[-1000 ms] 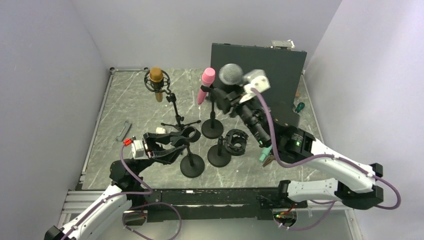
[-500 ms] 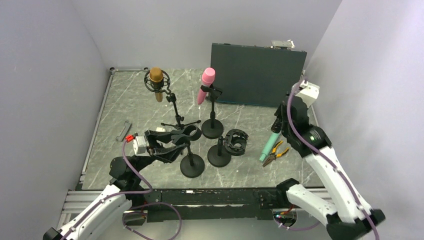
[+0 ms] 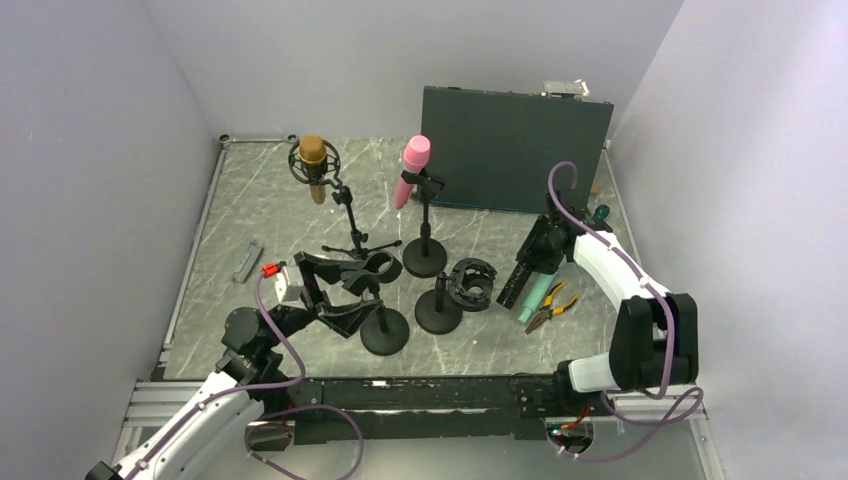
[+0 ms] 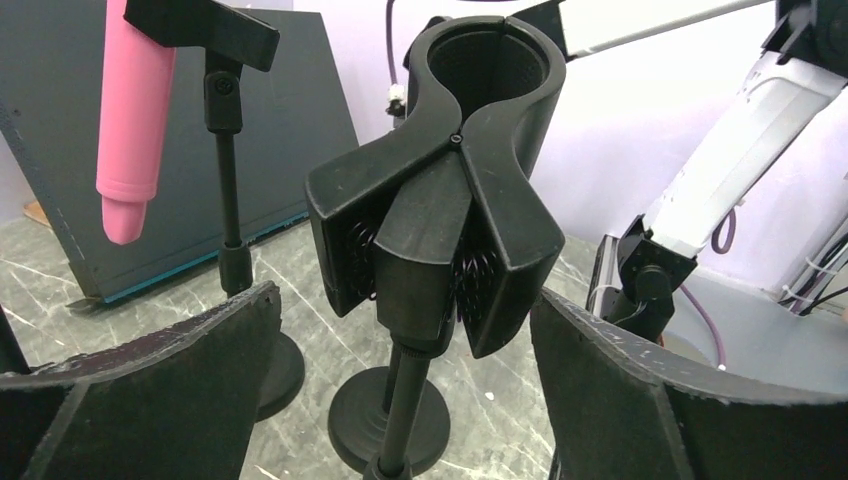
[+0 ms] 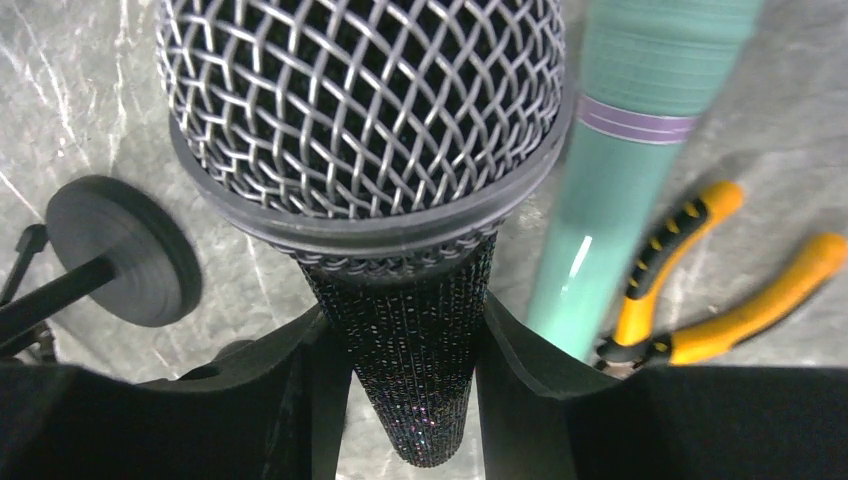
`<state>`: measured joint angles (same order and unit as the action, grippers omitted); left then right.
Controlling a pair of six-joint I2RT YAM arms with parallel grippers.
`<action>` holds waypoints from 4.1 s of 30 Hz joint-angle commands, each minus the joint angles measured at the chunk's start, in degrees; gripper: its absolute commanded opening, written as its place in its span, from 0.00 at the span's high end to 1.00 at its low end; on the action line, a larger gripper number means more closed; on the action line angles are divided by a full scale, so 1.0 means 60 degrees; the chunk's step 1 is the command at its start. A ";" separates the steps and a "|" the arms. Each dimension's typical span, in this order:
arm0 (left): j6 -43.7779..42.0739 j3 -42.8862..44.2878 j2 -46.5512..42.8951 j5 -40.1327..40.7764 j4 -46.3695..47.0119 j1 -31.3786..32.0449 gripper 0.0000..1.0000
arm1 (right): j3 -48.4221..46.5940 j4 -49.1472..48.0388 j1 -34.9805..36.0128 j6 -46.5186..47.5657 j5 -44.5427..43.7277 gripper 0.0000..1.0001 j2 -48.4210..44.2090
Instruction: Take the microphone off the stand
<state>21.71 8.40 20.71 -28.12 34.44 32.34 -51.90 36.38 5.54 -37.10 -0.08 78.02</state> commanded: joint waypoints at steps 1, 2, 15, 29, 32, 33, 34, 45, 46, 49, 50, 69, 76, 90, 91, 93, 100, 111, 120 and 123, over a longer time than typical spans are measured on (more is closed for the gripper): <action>0.0016 0.0466 -0.0147 -0.0022 -0.0013 -0.0006 0.01 | -0.0402 -0.0767 -0.0061 -0.0811 0.0871 1.00 0.0685; 0.0034 0.0490 -0.0175 -0.0033 -0.0041 -0.0007 0.01 | -0.0549 -0.0626 -0.0069 -0.0949 0.0718 1.00 0.0956; -0.1108 0.2724 -0.2264 0.0622 -0.5569 -0.0001 0.01 | -0.1031 0.0346 -0.0096 -0.1352 -0.0698 0.87 0.2494; -0.1129 0.7980 -0.0716 0.2363 -1.0494 -0.0011 0.01 | -0.0413 0.0078 -0.0086 -0.1348 -0.0756 0.51 0.2513; -0.0839 0.8686 0.0173 0.2666 -1.1030 -0.0004 0.01 | -0.0366 0.0045 -0.0094 -0.1340 -0.0725 0.43 0.2424; -0.0719 0.8845 0.0413 0.2742 -1.1191 -0.0003 0.01 | -0.0360 0.0038 -0.0093 -0.1325 -0.0733 0.38 0.2382; -0.0584 0.9031 0.0631 0.2757 -1.1302 0.0001 0.01 | -0.0363 0.0048 -0.0082 -0.1314 -0.0734 0.31 0.2303; -0.0112 0.9239 0.2286 0.2182 -1.0498 -0.0001 0.07 | -0.0677 0.0141 0.0037 -0.0616 -0.0533 0.01 0.0940; -0.0156 0.9271 0.2427 0.2205 -1.0454 0.0001 0.09 | -0.0681 0.0123 0.0043 -0.0538 -0.0511 0.00 0.0744; -0.0632 0.9306 0.2810 0.2044 -1.0265 -0.0006 0.23 | -0.0683 0.0065 0.0052 -0.0290 -0.0372 0.00 0.0311; -0.0910 0.9283 0.2929 0.1914 -1.0222 -0.0007 0.27 | -0.0681 0.0036 0.0055 -0.0203 -0.0326 0.00 0.0162; -0.1733 0.8090 0.3595 -0.0173 -0.9108 -0.0003 0.48 | -0.1209 0.0303 0.0080 0.0441 -0.0727 0.01 -0.1247; -0.1951 0.7663 0.3582 -0.0474 -0.9423 -0.0004 0.56 | -0.1413 0.0322 0.0080 0.0471 -0.0689 0.01 -0.1317; -0.2374 0.5904 0.3499 -0.0185 -0.9944 0.0052 0.69 | -0.1799 0.0365 0.0072 0.0561 -0.0795 0.01 -0.1403; -0.2286 0.5720 0.3506 -0.0178 -0.9826 0.0066 0.69 | -0.1819 0.0367 0.0073 0.0557 -0.0782 0.01 -0.1404; -0.2098 0.5328 0.3531 -0.0196 -0.9511 0.0094 0.70 | -0.1836 0.0345 0.0079 0.0559 -0.0748 0.01 -0.1424; -0.1763 0.4852 0.3624 0.0164 -0.9194 0.0142 0.62 | -0.1582 -0.0159 0.0076 0.1103 0.0206 0.00 -0.1700; -0.1532 0.7089 0.3407 0.0616 -1.0031 0.0142 0.12 | -0.1891 -0.0419 0.0526 0.1671 0.0994 0.00 -0.1456; -0.1102 0.8493 0.3154 0.1860 -1.0847 0.0146 0.00 | -0.2894 -0.0438 0.2602 0.1709 -0.0467 0.00 -0.1032; -0.0705 0.8409 0.2600 0.2488 -1.0985 0.0140 0.01 | -0.3107 -0.0760 0.3048 0.1597 -0.0485 0.00 -0.1015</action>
<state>14.06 57.89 39.46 -19.03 -28.97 32.99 -66.85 35.48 21.39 -27.64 -0.05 72.10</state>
